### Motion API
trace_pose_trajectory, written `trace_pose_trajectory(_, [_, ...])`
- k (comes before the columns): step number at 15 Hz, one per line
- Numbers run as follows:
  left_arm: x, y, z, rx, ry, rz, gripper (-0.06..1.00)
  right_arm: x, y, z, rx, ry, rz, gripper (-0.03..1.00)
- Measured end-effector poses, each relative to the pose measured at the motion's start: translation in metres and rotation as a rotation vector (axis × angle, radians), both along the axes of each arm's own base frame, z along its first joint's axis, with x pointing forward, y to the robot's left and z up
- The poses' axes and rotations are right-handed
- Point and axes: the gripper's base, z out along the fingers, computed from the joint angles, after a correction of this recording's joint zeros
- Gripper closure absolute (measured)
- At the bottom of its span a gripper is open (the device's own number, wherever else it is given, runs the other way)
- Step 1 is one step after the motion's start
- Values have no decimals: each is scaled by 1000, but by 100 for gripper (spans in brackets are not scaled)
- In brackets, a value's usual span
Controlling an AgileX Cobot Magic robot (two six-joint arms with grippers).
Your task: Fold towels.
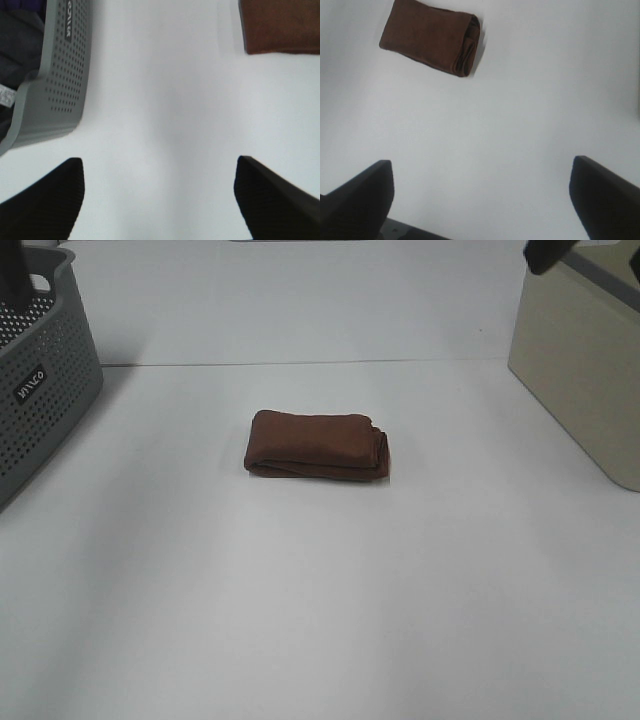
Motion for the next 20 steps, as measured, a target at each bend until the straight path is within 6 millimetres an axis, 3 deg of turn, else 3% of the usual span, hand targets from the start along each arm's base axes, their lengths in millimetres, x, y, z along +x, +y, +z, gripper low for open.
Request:
trace_pose_trajectory(4, [-98,31,-14,-6,-15,0,17,-90,-19,-19,-7,8,0,8])
trace_pose_trajectory(5, [-137,42,-23,-22,-51,-1,17,-122,-26,-31,-4,-6,-1,8])
trace_pose_trajectory(10, [-240,73,-68,-88,-257,-31,17,-216,-45,-80,16,-122,5,8])
trace_pose_trajectory(13, [-277,82,-88,-116,-414,-109,17,-248,-53,-104,11,-259,21,8])
trace_pose_trajectory(15, [-289,83,-95,-114,-491,-165,17,-260,-57,-107,13,-367,27,8])
trace_pose_trajectory(20, [-285,80,-94,-77,-619,-265,17,-264,-61,-111,-9,-482,23,8])
